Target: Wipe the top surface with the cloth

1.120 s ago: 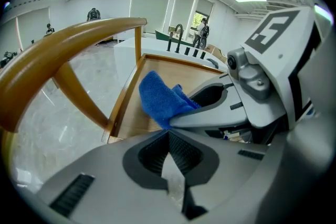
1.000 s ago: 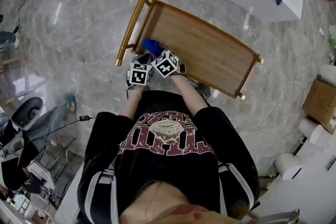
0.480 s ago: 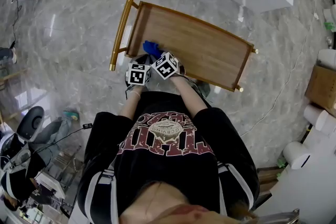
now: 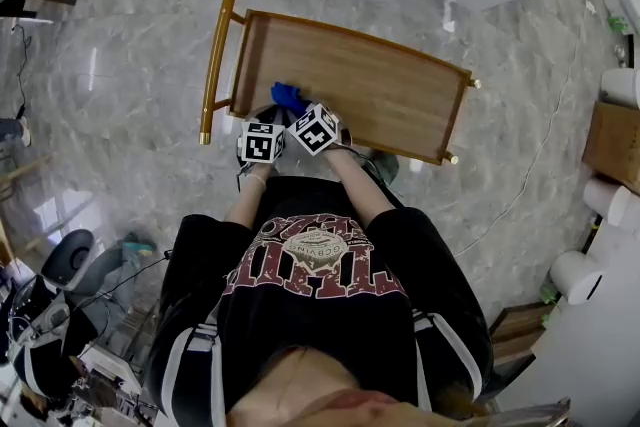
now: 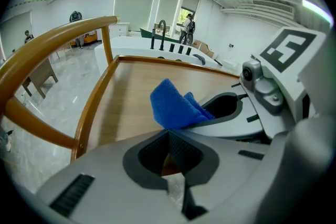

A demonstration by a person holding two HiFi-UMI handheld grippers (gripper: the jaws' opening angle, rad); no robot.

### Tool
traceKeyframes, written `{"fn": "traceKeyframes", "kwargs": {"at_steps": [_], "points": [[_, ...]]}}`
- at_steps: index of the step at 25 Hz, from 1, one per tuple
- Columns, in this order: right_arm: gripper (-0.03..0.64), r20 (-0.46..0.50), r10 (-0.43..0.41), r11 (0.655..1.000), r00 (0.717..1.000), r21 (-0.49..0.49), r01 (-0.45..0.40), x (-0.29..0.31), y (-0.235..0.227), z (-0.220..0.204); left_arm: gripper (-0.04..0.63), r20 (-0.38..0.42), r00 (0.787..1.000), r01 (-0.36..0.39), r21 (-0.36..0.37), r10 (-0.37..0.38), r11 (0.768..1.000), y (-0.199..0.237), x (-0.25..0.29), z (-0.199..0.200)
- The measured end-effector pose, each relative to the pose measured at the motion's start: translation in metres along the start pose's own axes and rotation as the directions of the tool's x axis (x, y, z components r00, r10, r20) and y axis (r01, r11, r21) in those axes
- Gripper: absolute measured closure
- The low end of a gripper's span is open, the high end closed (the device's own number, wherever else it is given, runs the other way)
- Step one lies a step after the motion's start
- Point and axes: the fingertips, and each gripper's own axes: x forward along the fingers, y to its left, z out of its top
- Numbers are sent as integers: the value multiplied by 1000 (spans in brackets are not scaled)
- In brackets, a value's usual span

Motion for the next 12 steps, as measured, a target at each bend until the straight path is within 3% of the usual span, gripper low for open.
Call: {"fn": "traceKeyframes", "kwargs": {"at_steps": [12], "points": [[531,18,-38,997,999,61,37,-32,-16,-22,549,-35,998,64,77,-61,995,-40,12,10]]}}
